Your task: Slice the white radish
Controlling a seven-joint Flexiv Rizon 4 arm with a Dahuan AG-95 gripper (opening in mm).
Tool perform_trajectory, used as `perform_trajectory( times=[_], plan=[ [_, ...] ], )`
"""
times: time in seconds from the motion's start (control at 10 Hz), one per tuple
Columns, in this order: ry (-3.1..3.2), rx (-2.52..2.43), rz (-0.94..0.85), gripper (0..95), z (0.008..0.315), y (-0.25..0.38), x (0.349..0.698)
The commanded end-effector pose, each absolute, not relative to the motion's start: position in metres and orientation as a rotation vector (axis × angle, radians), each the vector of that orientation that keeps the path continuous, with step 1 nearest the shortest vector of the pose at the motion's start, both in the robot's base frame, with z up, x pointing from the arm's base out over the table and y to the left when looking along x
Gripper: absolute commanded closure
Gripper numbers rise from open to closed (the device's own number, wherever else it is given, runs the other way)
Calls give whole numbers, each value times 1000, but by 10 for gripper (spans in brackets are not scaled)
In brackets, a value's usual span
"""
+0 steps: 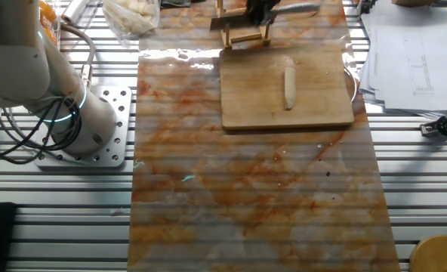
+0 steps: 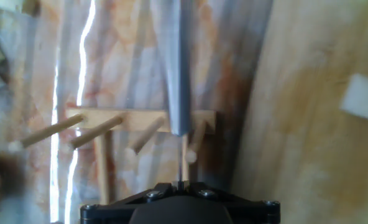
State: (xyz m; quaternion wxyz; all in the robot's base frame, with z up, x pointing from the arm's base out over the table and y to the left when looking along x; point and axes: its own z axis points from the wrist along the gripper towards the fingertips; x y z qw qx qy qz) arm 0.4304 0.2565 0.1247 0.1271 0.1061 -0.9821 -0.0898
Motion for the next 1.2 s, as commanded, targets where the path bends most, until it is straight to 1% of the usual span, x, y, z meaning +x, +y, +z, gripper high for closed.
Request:
perform_trajectory(
  times=[0.1,0.4,0.9,1.2],
  plan=[
    [-2873,306,-262,950,124,256,432],
    [-2859,308,-235,950,134,255,432],
    [-2876,300,-224,950,134,253,431],
    [-2879,314,-200,950,138,239,431]
  ],
)
